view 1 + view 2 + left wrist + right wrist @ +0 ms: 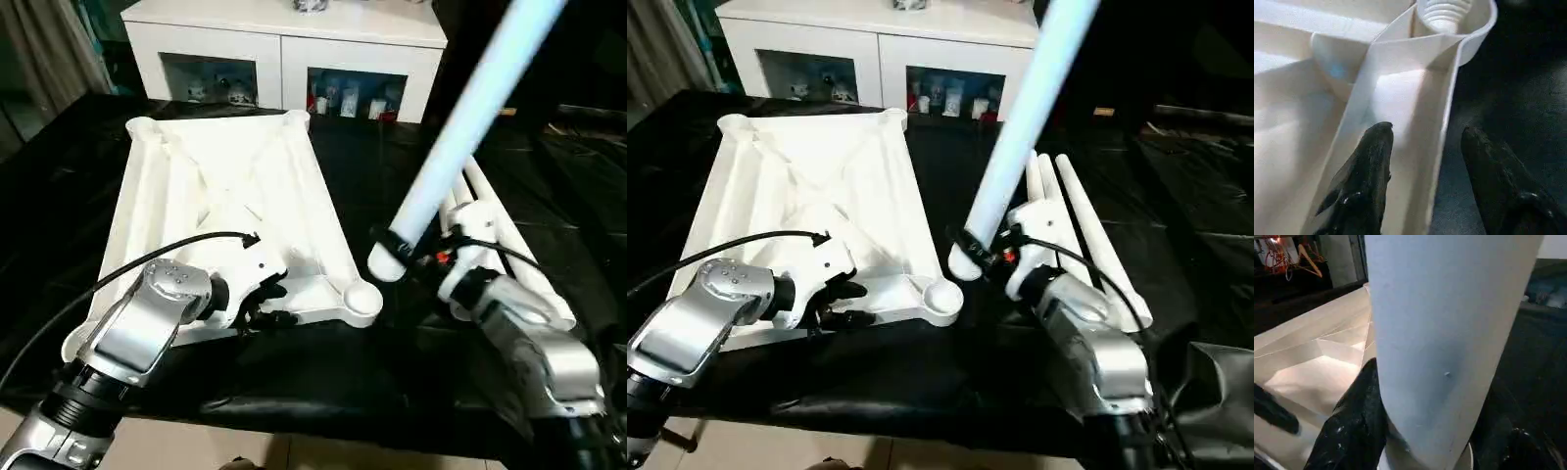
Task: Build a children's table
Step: Insert table leg to table base
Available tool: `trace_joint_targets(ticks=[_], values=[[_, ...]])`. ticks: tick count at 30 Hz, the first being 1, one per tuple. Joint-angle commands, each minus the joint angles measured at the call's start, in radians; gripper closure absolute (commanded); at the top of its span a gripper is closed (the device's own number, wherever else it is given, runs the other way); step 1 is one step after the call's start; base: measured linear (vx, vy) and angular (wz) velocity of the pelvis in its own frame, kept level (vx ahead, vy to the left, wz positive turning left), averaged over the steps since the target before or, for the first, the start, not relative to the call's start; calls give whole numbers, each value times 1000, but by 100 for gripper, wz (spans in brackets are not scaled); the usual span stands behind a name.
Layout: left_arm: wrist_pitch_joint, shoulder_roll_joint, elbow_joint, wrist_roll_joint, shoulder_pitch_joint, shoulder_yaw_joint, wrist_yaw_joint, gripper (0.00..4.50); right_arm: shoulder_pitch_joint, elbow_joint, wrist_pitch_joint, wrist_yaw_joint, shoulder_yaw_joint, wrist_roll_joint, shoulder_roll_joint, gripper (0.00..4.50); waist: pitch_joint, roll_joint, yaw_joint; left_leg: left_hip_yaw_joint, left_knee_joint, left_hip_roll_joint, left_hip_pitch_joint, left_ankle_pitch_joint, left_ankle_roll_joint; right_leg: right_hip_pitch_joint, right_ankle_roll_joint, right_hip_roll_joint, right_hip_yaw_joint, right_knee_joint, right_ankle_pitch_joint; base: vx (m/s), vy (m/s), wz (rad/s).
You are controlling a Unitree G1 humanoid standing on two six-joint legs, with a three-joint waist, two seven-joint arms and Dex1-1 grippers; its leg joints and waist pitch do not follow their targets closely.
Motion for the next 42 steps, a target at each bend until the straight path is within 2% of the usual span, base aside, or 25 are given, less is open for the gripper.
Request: trace_joint_targets(ticks=[1,2,6,8,10,13,16,21,23,28,29,31,35,36,38,39,40,41,42], values=[[12,13,-13,-1,-11,-17,-9,195,-19,9,-2,9,1,-1,-1,263,-67,-9,3,-35,-87,79,18,-199,27,40,-221,-49,37,-52,-227,0,0,0],[12,11,-12,-3,-12,-18,-9,221,-21,12,-2,10,2,-2,-1,263,-66,-7,4,-35,-88,79,18,-200,25,39,-216,-49,37,-52,-233,0,0,0],[-8,-3,32,-7,-14,-39,-10,230,-40,45,-6,24,16,-2,6,263,-65,-6,3,-35,-88,78,18,-219,15,38,-212,-48,38,-55,-258,0,0,0],[-17,-4,54,2,-18,-52,-6,269,-44,53,5,38,21,8,7,263,-67,-6,2,-36,-88,78,19,-229,12,37,-203,-47,37,-55,-268,0,0,0],[-6,-6,67,1,-25,-55,-4,271,-49,59,28,56,24,17,4,263,-68,-7,1,-36,-88,79,18,-215,13,39,-208,-47,37,-53,-243,0,0,0],[4,-10,83,0,-30,-56,-1,311,-50,59,49,72,22,33,4,263,-69,-10,1,-35,-86,79,18,-195,22,40,-218,-47,37,-49,-218,0,0,0],[-20,-14,128,11,-45,-58,15,329,-54,68,64,100,19,58,5,263,-68,-11,1,-34,-84,78,17,-188,31,40,-223,-48,37,-50,-214,0,0,0],[-41,-15,159,6,-66,-58,11,363,-54,72,89,149,25,82,0,263,-68,-7,2,-34,-86,80,20,-202,20,39,-228,-48,37,-50,-214,0,0,0],[-45,-17,163,4,-76,-59,6,401,-51,75,87,153,32,71,-4,263,-68,-7,2,-34,-86,80,20,-210,15,38,-227,-48,37,-51,-218,0,0,0],[-54,-25,171,-1,-83,-65,5,420,-48,78,86,152,30,73,-3,263,-69,-7,2,-36,-87,81,19,-208,5,41,-230,-50,37,-48,-207,0,0,0],[-56,-26,171,-2,-83,-64,6,437,-48,77,87,153,30,73,-2,263,-69,-8,1,-35,-86,81,18,-199,8,42,-233,-49,36,-47,-194,0,0,0],[-61,-35,167,-10,-78,-60,12,441,-45,84,87,159,37,65,-2,263,-70,-15,-1,-34,-84,81,15,-180,20,44,-240,-51,37,-46,-177,0,0,0],[-89,-51,161,-25,-65,-34,35,449,-51,124,72,162,44,49,-4,263,-70,-17,0,-33,-81,81,15,-164,31,44,-250,-53,36,-46,-178,0,0,0],[-90,-52,151,-33,-57,-22,39,449,-60,157,59,165,50,37,-3,263,-70,-21,-1,-32,-81,81,14,-162,33,45,-250,-51,36,-46,-180,0,0,0],[-80,-49,143,-37,-53,-20,37,450,-65,176,51,170,53,31,-3,263,-68,-21,-3,-32,-81,81,15,-169,32,43,-248,-52,36,-47,-201,0,0,0],[-78,-44,134,-39,-46,-20,32,450,-71,193,45,175,56,26,-4,263,-68,-26,-4,-32,-81,82,16,-176,32,43,-244,-52,36,-49,-215,0,0,0],[-76,-45,128,-42,-41,-15,35,450,-78,210,40,178,57,22,-4,263,-67,-25,-5,-33,-82,83,16,-177,33,43,-243,-54,36,-48,-227,0,0,0],[-79,-48,119,-52,-27,1,41,450,-99,250,25,171,48,16,-1,263,-66,-35,-6,-31,-82,83,16,-178,35,41,-239,-52,36,-51,-236,0,0,0],[-81,-48,117,-54,-21,5,44,450,-106,261,22,168,43,16,1,263,-66,-33,-7,-33,-82,83,14,-179,32,42,-239,-54,35,-50,-250,0,0,0]])
